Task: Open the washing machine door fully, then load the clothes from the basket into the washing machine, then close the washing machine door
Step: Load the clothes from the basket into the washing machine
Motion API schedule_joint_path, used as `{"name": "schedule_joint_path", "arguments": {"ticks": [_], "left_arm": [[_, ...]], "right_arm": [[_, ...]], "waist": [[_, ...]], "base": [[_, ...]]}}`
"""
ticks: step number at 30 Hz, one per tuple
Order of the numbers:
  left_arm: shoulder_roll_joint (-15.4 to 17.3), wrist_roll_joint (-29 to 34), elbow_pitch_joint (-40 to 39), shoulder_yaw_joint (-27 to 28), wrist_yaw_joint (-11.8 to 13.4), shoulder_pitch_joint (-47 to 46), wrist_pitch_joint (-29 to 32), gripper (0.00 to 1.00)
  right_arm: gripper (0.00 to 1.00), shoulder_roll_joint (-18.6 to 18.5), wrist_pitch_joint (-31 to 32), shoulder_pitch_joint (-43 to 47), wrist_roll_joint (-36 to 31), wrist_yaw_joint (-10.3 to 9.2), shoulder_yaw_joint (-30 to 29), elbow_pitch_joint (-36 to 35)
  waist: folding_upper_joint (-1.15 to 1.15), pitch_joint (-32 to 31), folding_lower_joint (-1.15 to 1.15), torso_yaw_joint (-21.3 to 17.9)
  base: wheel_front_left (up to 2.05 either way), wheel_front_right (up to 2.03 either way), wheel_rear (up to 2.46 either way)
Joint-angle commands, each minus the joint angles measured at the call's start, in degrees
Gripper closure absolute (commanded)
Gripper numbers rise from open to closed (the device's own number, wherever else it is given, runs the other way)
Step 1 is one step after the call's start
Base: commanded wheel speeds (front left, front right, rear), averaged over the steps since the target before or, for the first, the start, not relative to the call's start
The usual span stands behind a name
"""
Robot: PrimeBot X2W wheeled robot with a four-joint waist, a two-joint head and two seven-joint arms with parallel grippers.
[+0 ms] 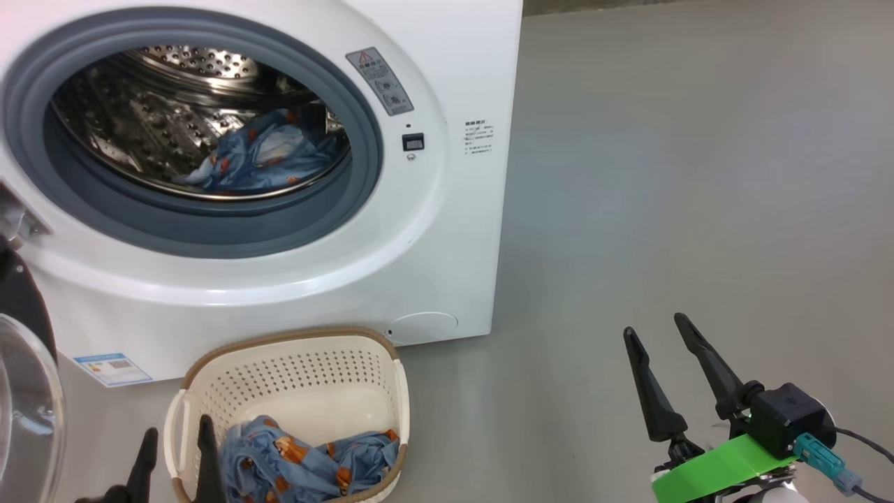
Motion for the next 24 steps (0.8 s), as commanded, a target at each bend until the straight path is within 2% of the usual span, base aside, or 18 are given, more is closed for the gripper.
{"name": "schedule_joint_path", "arguments": {"ticks": [1,10,24], "left_arm": [[0.8,-0.4,-2.1,1.6,0.6,-0.3,-0.2,0.00],[0.8,-0.2,-3.3,1.7,1.8,2.0,-0.2,0.00],[0.8,0.8,-3.8,2.3,1.0,3.6,-0.2,0.00]], "right_arm": [[0.00,-0.4,-0.3,-0.2,-0.2,0.16,1.0,-1.4],[0.00,-0.3,-0.3,0.4,-0.2,0.16,1.2,-1.0],[0.00,-0.3,-0.3,1.9,-0.1,0.16,1.5,-1.0]], "waist": [[0.00,-0.3,0.00,0.2],[0.00,-2.4,0.00,0.7],[0.00,-4.1,0.00,0.6]], "base": [[0.00,0.00,0.00],[0.00,0.00,0.00],[0.00,0.00,0.00]]}}
